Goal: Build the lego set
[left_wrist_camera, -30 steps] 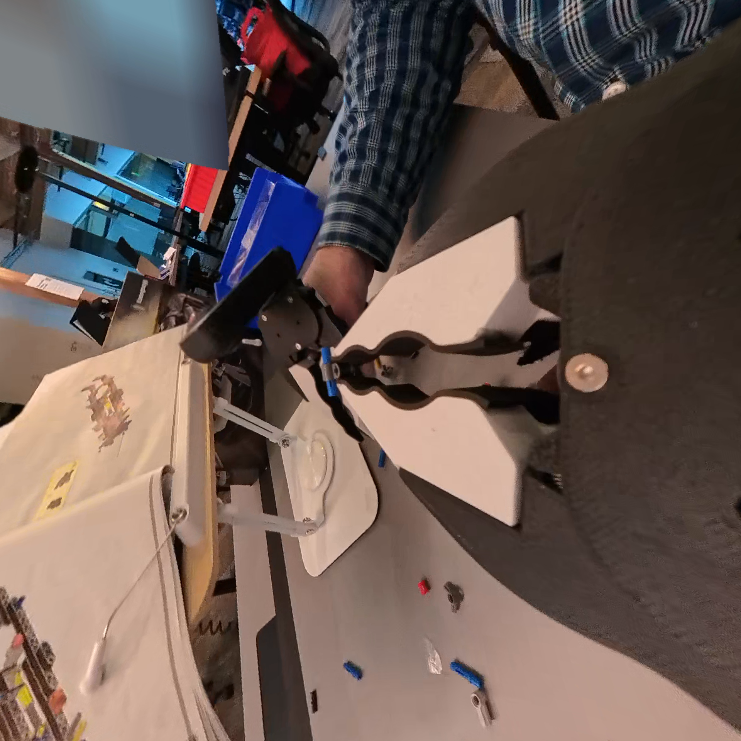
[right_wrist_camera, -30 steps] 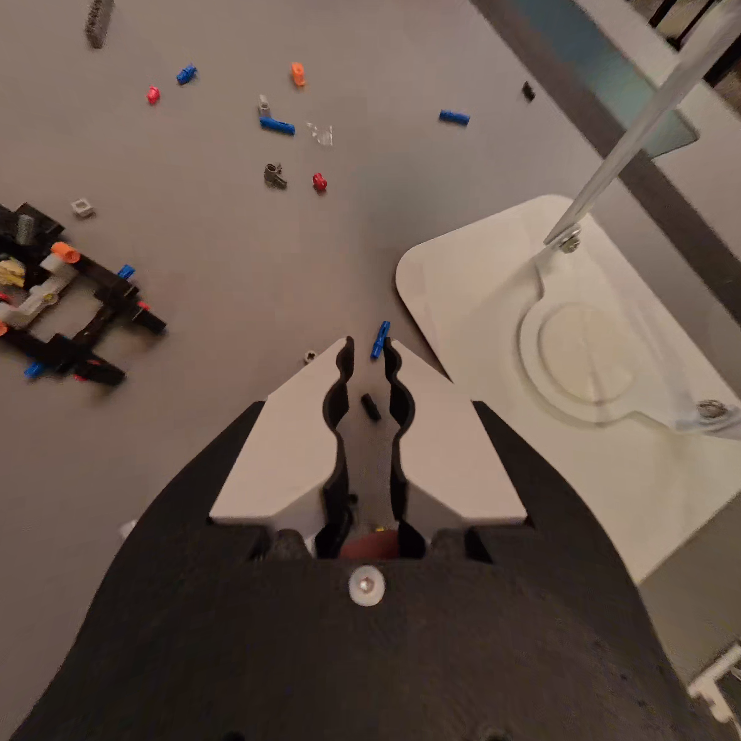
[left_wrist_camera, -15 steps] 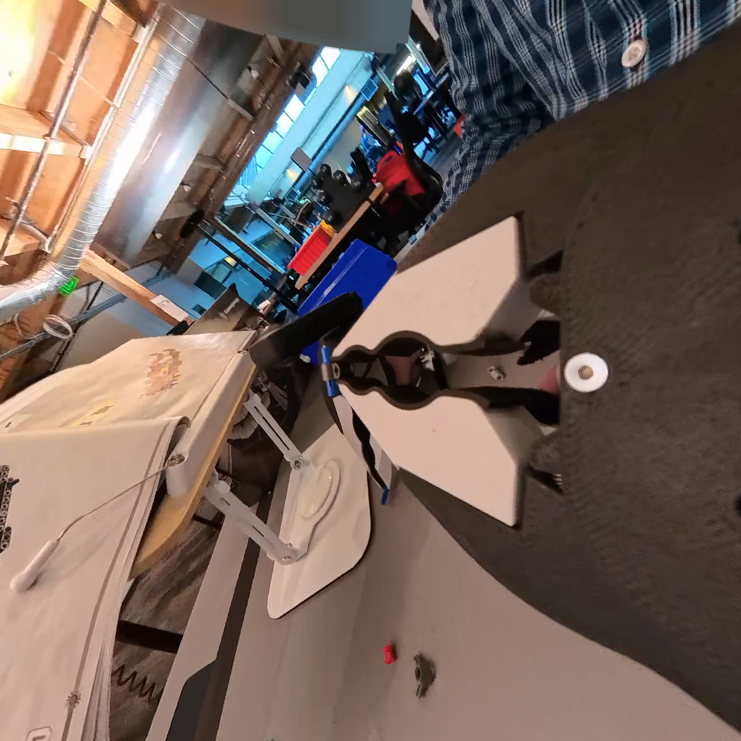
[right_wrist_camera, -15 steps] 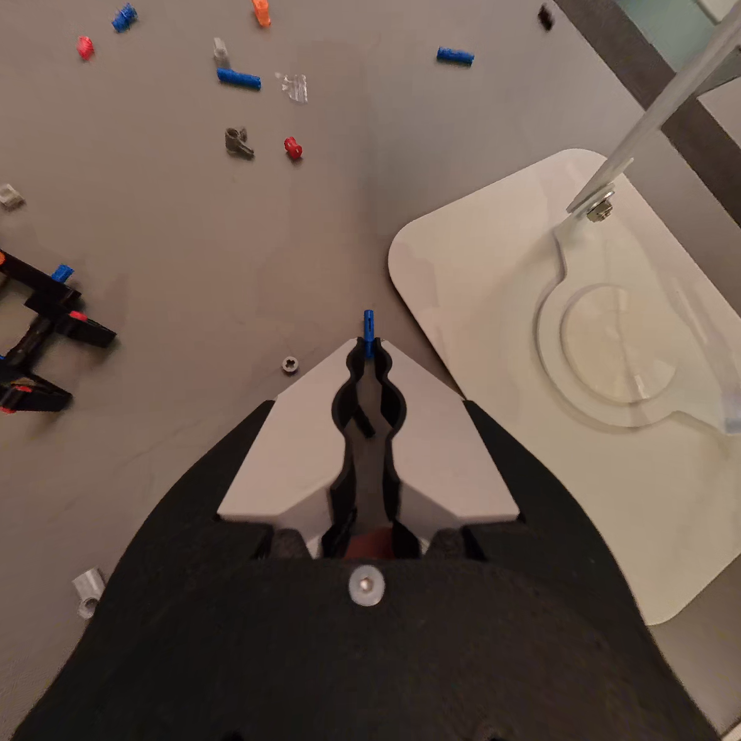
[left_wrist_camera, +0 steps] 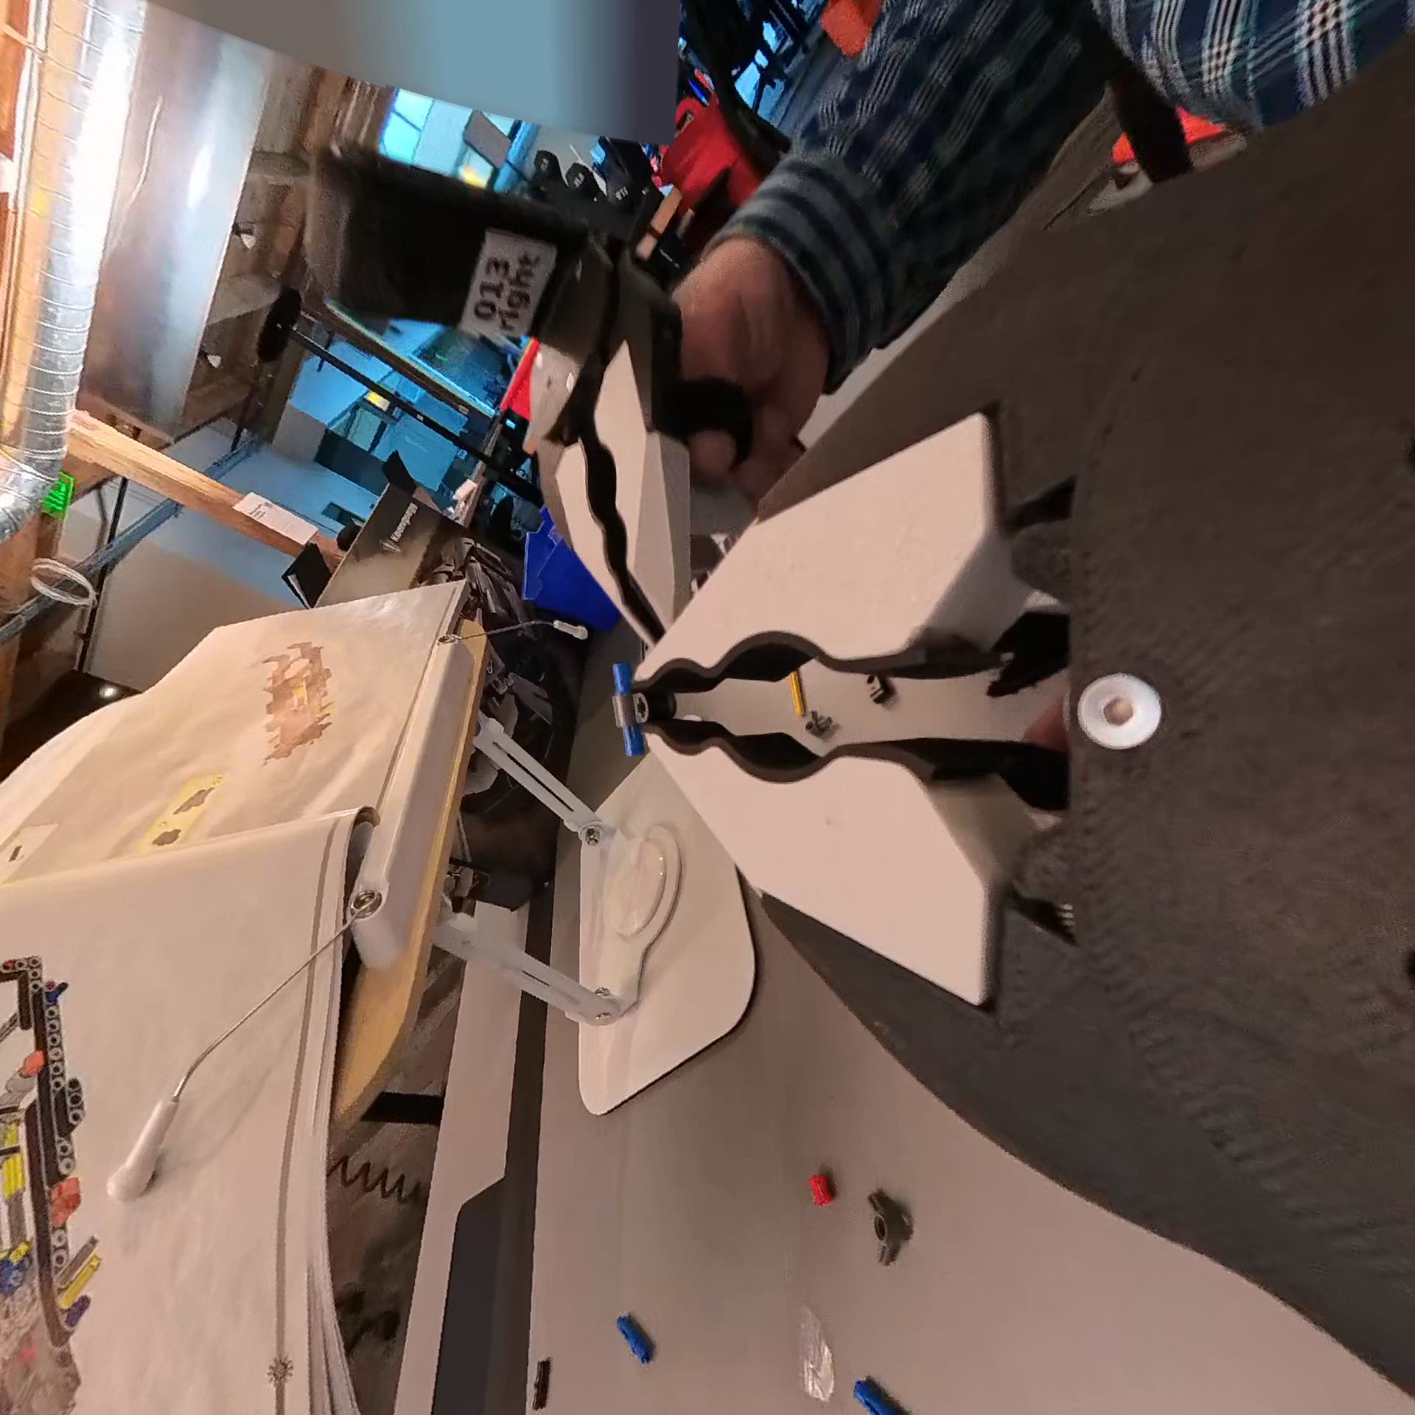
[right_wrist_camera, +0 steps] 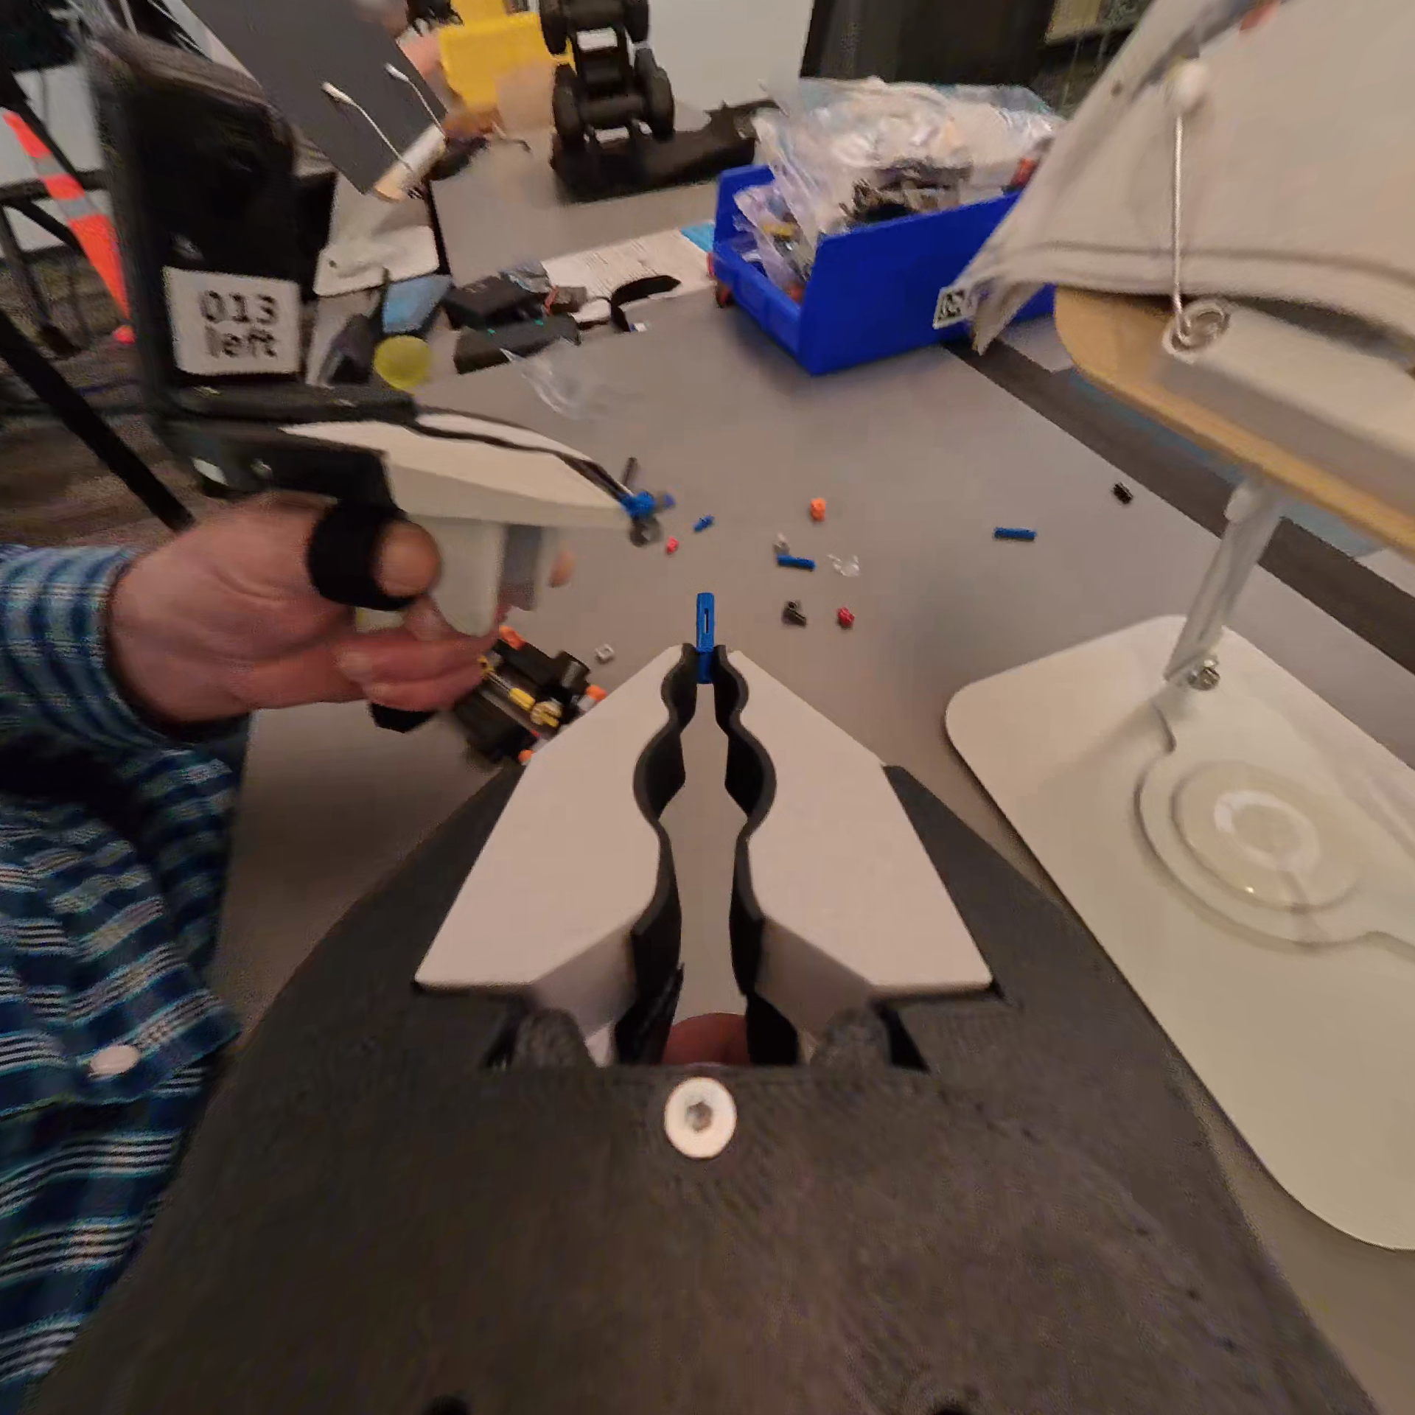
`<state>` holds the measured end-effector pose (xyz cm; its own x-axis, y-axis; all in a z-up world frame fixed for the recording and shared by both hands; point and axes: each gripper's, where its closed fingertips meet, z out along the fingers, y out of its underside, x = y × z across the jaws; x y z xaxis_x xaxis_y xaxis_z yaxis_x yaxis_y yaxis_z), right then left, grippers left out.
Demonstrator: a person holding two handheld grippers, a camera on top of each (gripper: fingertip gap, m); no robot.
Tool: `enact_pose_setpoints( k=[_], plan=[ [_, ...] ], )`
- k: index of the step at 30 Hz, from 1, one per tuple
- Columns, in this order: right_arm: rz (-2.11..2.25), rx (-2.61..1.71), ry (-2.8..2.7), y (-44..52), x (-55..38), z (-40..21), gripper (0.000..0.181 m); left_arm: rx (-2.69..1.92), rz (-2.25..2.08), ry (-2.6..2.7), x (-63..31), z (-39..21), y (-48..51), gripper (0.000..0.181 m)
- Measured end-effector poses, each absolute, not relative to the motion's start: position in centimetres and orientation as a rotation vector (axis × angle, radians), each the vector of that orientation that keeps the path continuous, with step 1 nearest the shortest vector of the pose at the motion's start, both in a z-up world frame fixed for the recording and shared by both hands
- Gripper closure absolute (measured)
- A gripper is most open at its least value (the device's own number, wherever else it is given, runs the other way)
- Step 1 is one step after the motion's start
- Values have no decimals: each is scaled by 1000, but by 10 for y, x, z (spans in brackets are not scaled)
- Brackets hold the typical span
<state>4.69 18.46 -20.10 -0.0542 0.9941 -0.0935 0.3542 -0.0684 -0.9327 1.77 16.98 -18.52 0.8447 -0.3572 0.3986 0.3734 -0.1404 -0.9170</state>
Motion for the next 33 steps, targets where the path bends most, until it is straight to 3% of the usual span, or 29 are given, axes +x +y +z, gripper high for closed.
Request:
enact_pose_setpoints(
  k=[18, 33],
  plan=[
    [1291, -1561, -1433, 169, 45, -186, 180, -1582, -194, 256, 33, -173, 174, 177],
    [1283, -1572, -1399, 168, 45, -179, 180, -1560, -114, 276, 34, -167, 175, 176]
  ],
)
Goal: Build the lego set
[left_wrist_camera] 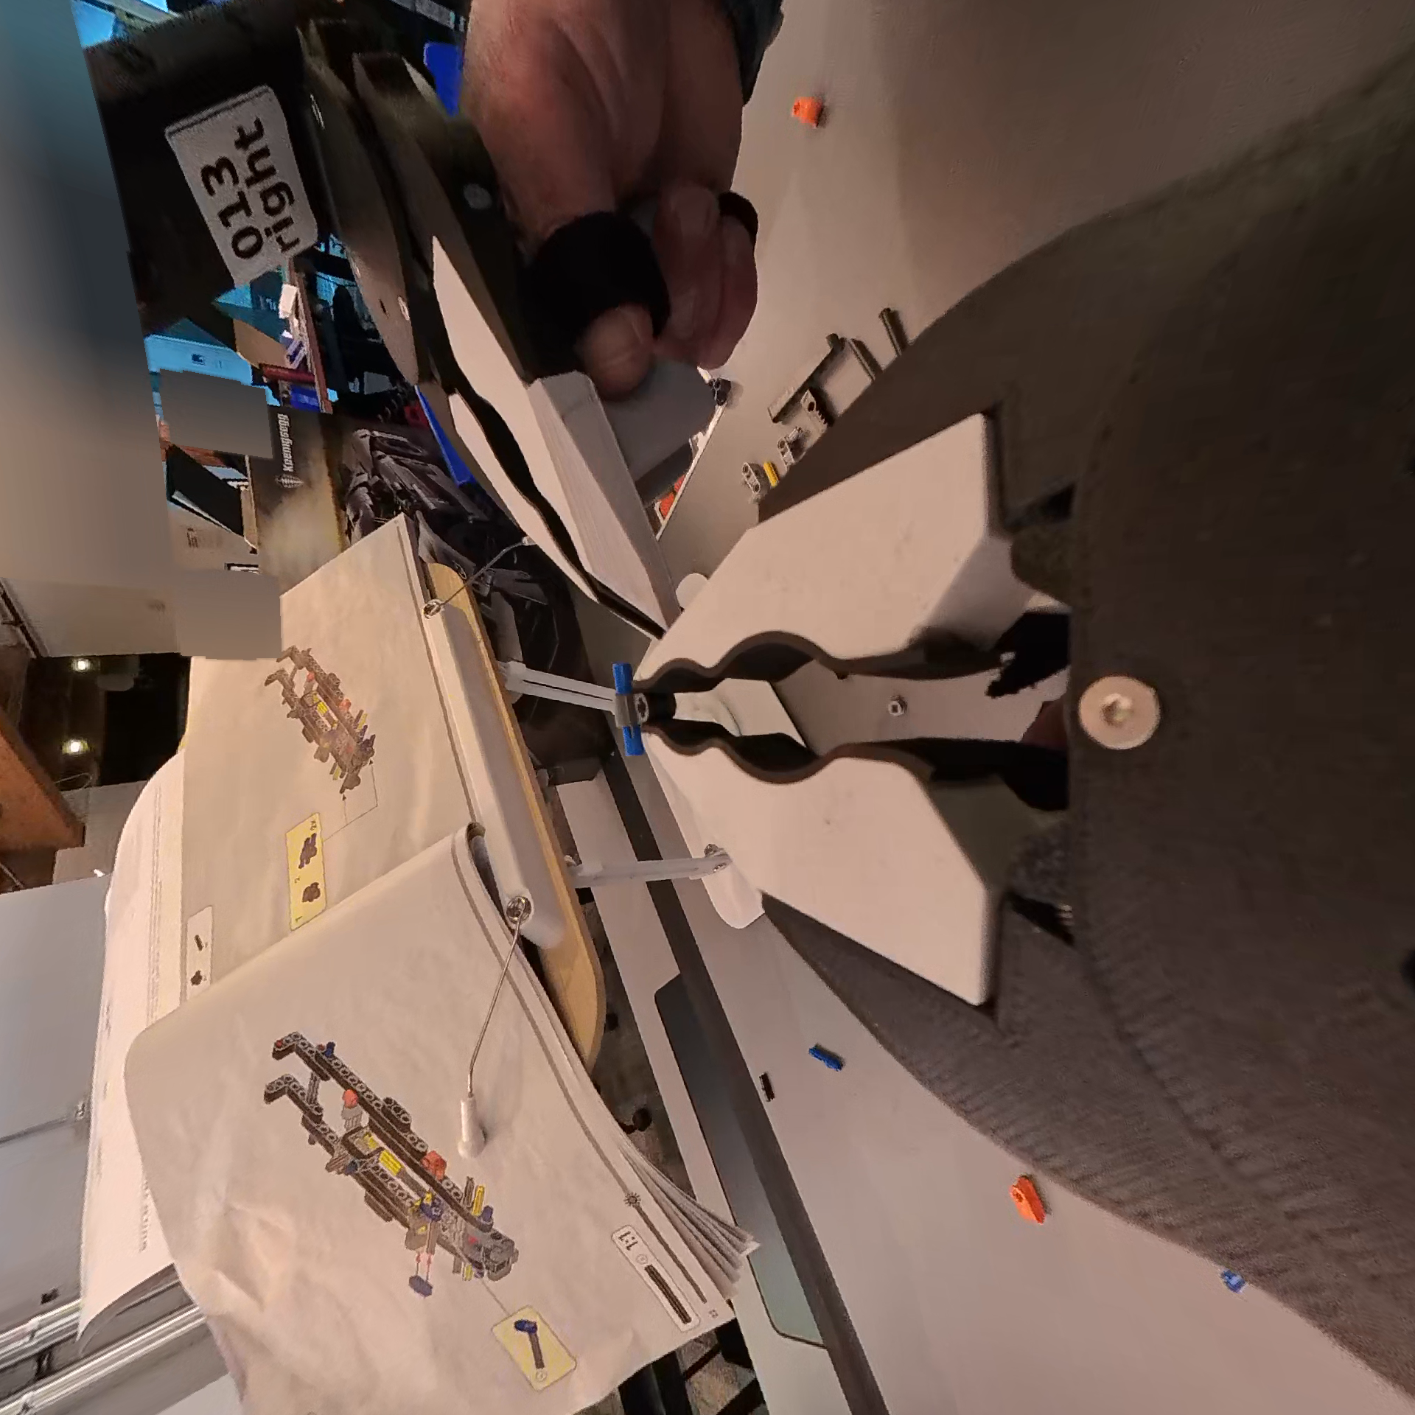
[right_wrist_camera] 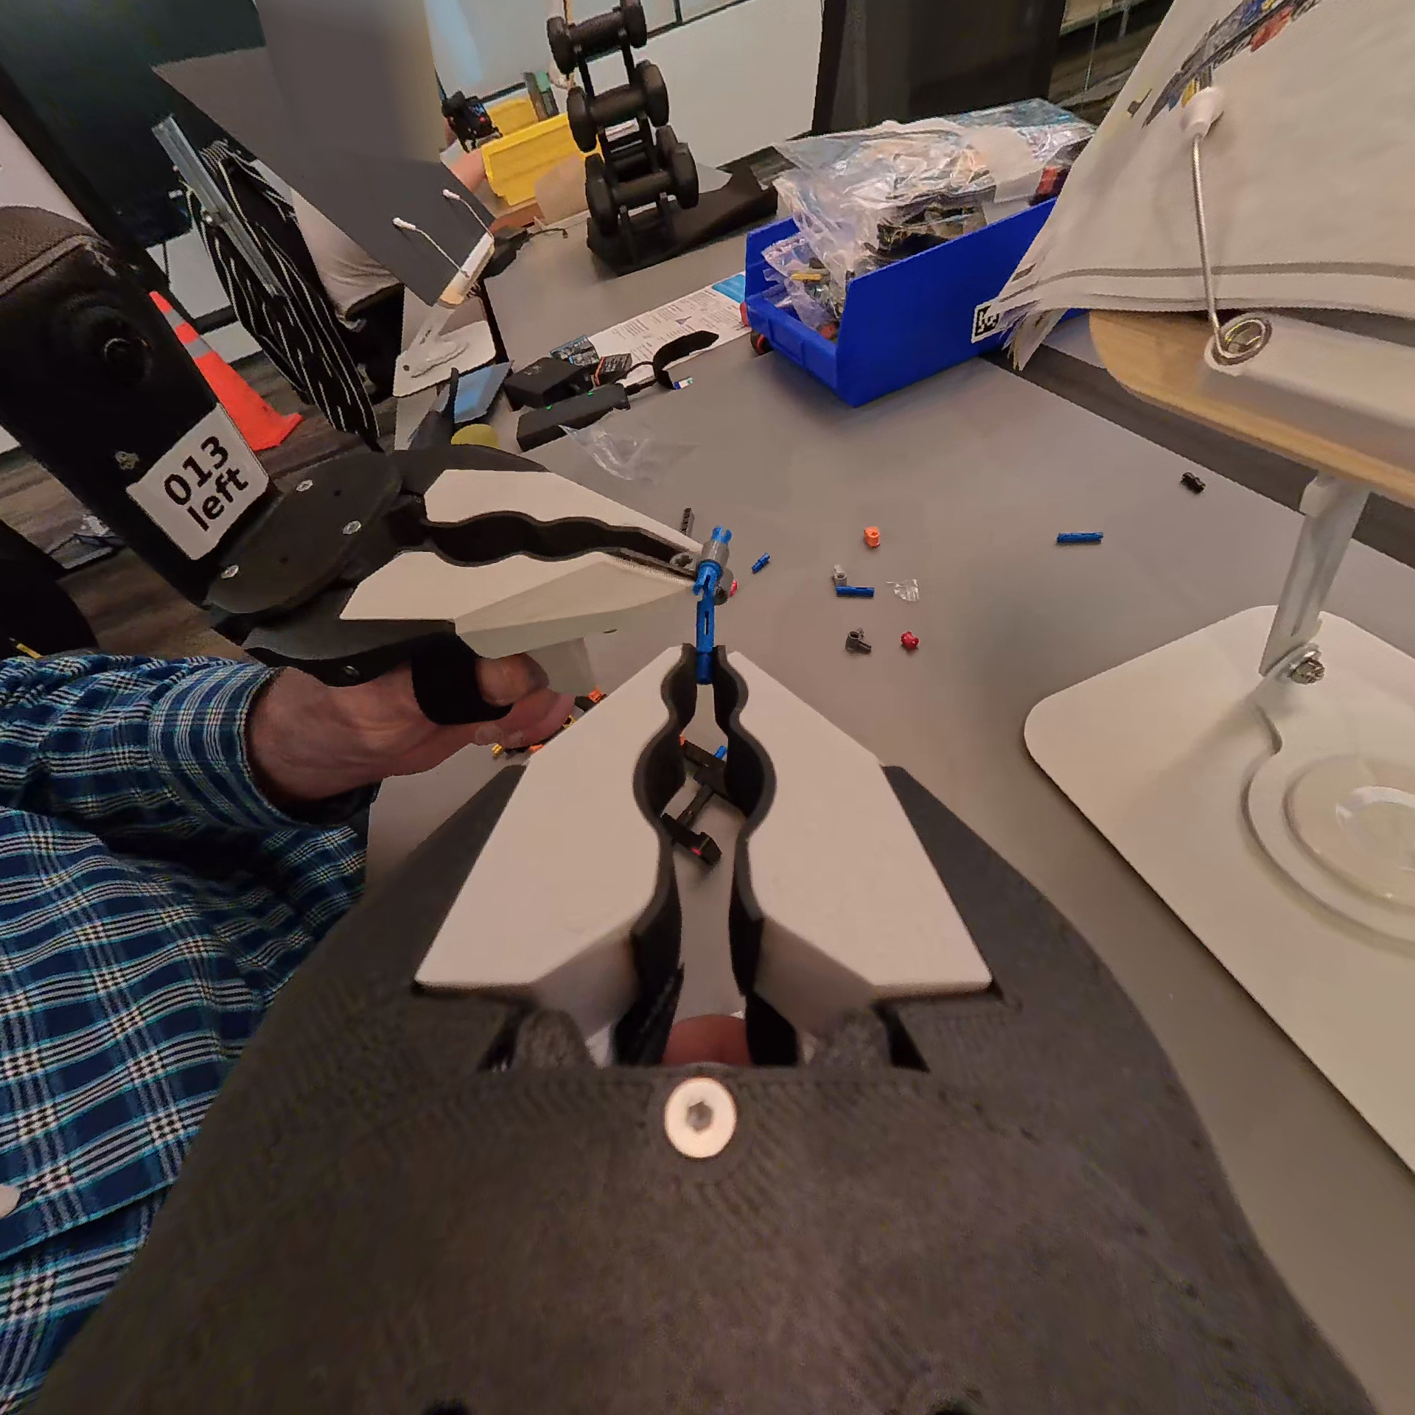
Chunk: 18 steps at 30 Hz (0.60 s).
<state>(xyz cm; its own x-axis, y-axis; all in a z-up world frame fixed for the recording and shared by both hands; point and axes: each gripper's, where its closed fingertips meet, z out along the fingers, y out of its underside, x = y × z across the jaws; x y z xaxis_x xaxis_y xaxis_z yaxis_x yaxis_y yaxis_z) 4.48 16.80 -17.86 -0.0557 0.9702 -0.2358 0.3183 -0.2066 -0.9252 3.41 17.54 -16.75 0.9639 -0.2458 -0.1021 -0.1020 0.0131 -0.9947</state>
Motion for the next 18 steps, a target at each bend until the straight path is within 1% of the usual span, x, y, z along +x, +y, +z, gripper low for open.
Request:
enact_pose_setpoints(
  k=[11, 18],
  plan=[
    [1281, -1580, -1365, 171, 46, -175, 180, -1556, -92, 284, 35, -167, 176, 176],
    [1216, -1593, -1374, 171, 46, -177, 181, -1545, 50, 350, 37, -167, 176, 177]
  ],
)
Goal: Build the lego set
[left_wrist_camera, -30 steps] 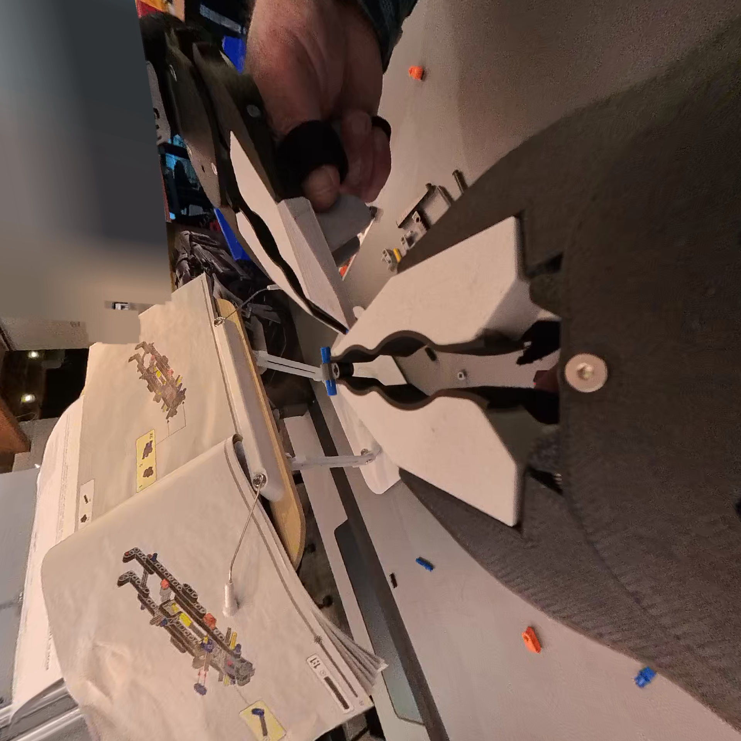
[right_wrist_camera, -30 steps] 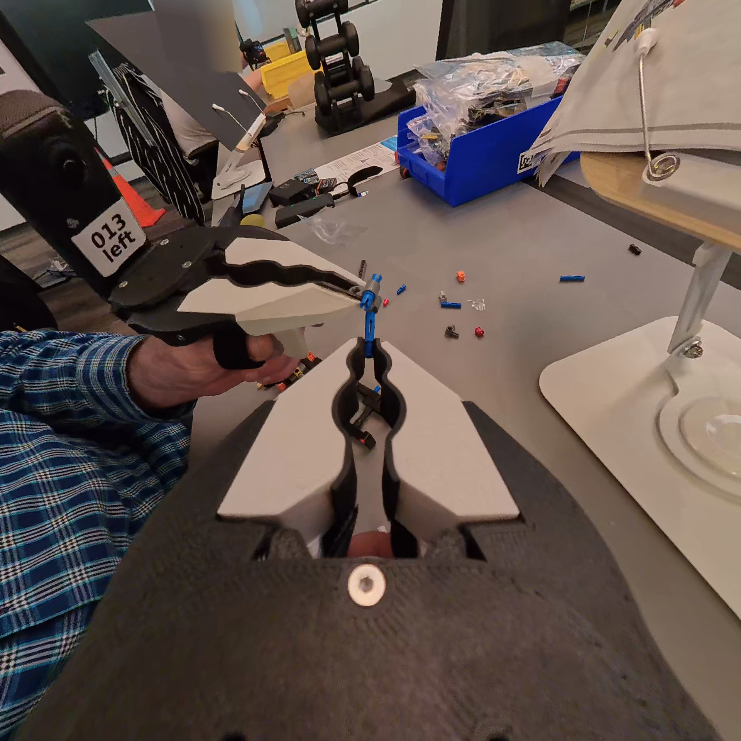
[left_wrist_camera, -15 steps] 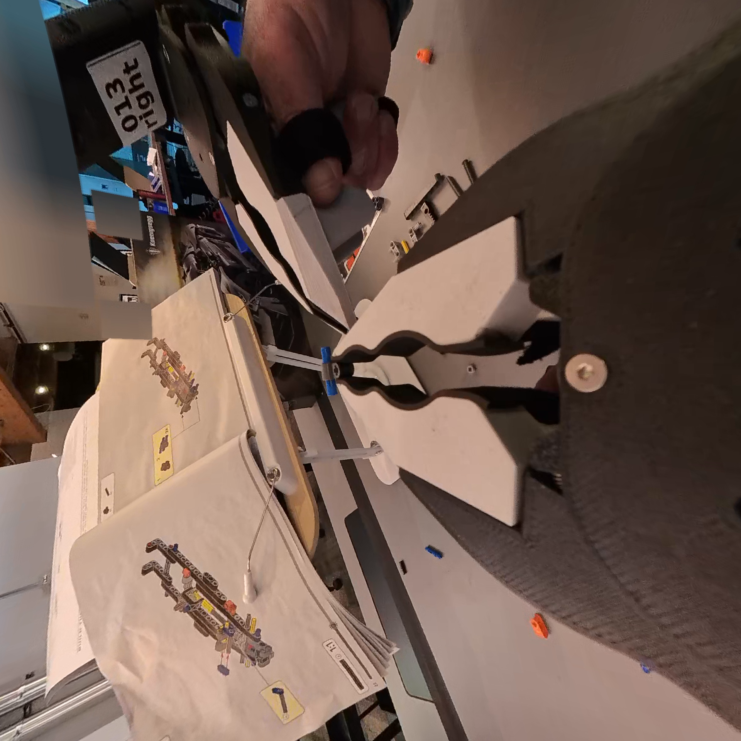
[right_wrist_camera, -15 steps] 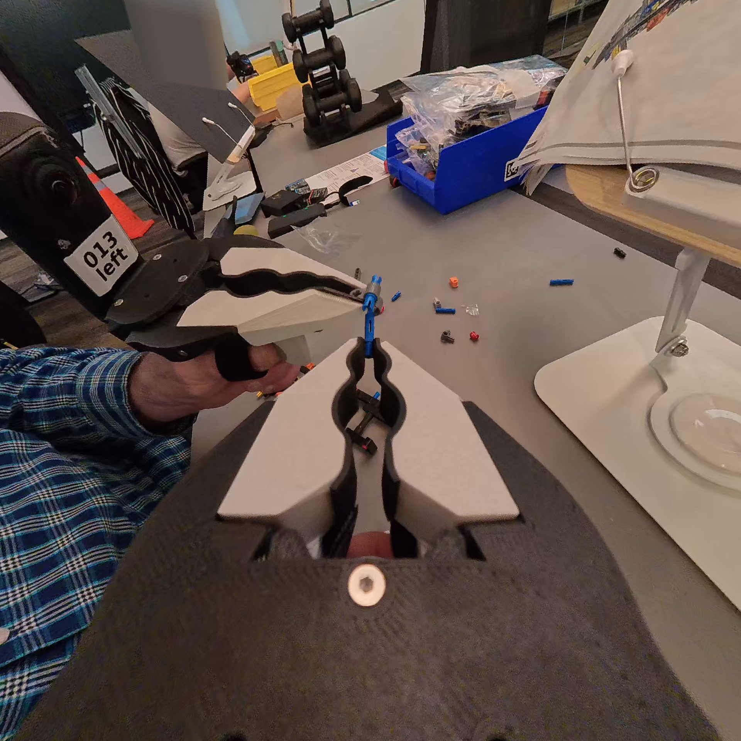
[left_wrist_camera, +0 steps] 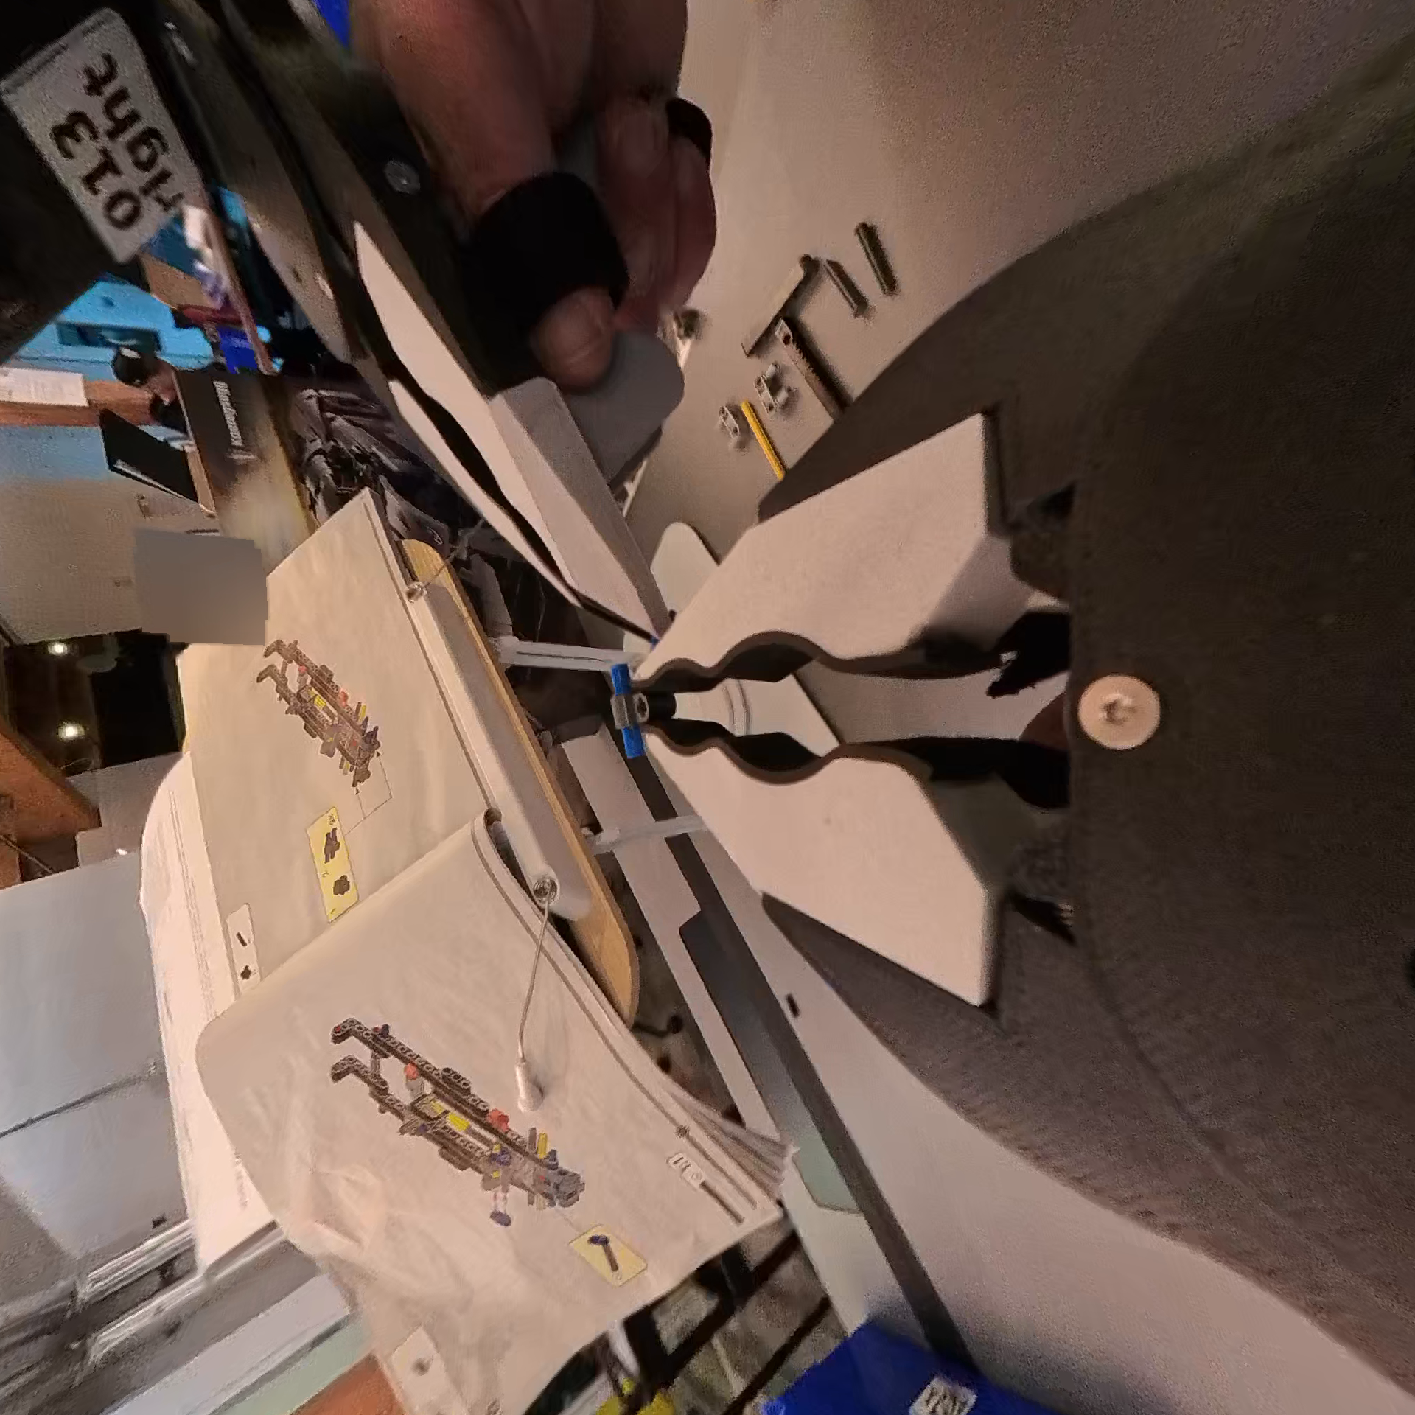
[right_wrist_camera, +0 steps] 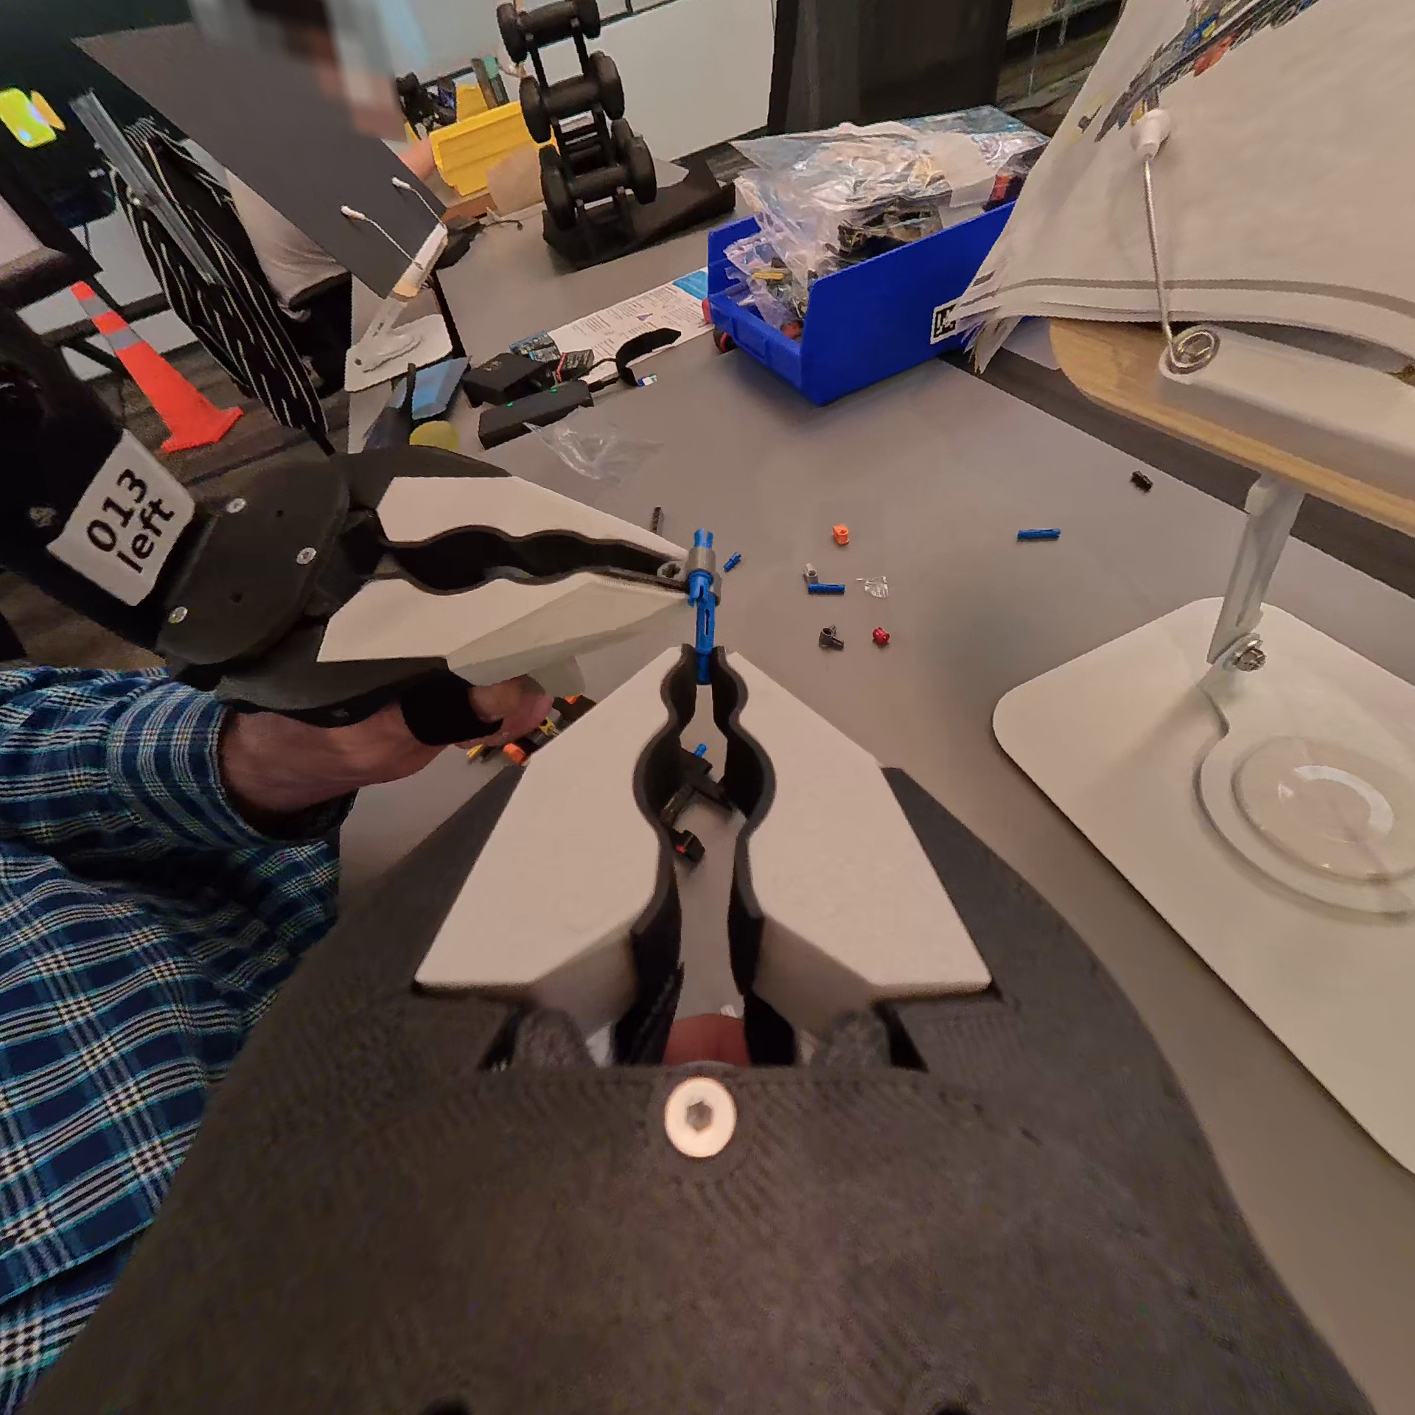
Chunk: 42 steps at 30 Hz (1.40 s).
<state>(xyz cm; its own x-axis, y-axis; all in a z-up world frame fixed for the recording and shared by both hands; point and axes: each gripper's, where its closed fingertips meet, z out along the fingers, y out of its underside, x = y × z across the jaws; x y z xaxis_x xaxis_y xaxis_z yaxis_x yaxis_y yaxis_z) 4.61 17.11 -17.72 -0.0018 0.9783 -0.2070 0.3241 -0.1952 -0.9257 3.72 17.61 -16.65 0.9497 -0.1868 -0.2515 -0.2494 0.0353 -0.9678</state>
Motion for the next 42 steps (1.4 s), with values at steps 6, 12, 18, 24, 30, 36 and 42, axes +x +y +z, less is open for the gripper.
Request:
enact_pose_setpoints(
  k=[6, 12, 18, 24, 30, 36, 42],
  plan=[
    [1125, -1597, -1429, 170, 46, -184, 181, -1530, 204, 450, 43, -167, 176, 176],
    [1107, -1605, -1460, 170, 49, -187, 181, -1548, 299, 528, 44, -172, 175, 177],
    [1077, -1622, -1510, 169, 49, -194, 181, -1562, 349, 578, 46, -178, 174, 177],
    [1006, -1646, -1569, 169, 53, -207, 181, -1608, 400, 652, 48, -192, 174, 177],
    [927, -1688, -1638, 168, 55, -228, 181, -1682, 440, 705, 50, -214, 174, 177],
    [903, -1762, -1676, 163, 69, -259, 181, -1811, 411, 754, 64, -247, 169, 177],
    [945, -1881, -1637, 151, 102, -285, 181, -1915, 197, 691, 97, -272, 159, 176]
  ],
)
